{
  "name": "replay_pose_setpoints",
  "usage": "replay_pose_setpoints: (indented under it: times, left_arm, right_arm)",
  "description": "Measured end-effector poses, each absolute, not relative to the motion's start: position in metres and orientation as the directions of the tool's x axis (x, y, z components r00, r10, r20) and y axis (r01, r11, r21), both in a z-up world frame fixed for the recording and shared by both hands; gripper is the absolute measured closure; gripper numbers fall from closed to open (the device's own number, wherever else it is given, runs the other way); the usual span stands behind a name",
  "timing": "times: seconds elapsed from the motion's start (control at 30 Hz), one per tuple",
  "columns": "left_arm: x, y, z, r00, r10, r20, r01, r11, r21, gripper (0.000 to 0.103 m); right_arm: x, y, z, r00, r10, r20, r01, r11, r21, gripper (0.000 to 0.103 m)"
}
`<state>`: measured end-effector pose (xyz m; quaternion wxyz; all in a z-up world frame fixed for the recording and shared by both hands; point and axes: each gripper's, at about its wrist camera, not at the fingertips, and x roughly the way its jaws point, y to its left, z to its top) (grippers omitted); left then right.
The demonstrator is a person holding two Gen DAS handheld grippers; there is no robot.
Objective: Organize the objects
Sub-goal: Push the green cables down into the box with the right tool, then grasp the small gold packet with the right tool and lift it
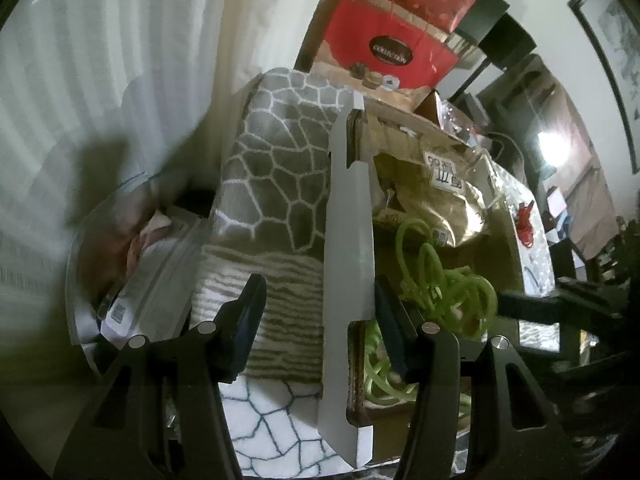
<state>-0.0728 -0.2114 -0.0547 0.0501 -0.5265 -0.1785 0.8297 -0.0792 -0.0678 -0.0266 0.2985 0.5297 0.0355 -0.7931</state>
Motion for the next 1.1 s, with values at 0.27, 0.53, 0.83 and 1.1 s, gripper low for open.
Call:
replay_pose_setpoints:
  times: [0.27, 0.53, 0.83, 1.1]
  left_arm:
    - [-0.073, -0.209, -0.051, -0.446, 0.257, -0.858, 0.108, -0.936, -0.336, 0.052]
    - [-0.073, -0.206, -0.052, -0.441, 0.248, -0.863, 0.108, -0.940, -0.325, 0.052]
    - [-0.074, -0.202, -0.057, -0.431, 0.231, -0.872, 0.106, -0.947, -0.303, 0.052]
    - [-0.077, -0.197, -0.061, -0.422, 0.226, -0.878, 0.098, -0.951, -0.292, 0.052]
  right_arm:
    - [-0.065, -0.073, -0.012, -0.302, -0.466, -0.832, 0.556, -0.795, 0.243, 0.057]
    - [-0.077, -0.083, -0.067, -0.319, -0.314, -0.894, 0.500, -0.858, 0.123, 0.098]
    - [-0.075, -0.089, -0.065, -0.297, -0.332, -0.895, 0.515, -0.845, 0.143, 0.088]
    - [-0.067, -0.040, 0.001, -0.370, -0.410, -0.834, 0.509, -0.840, 0.187, 0.050]
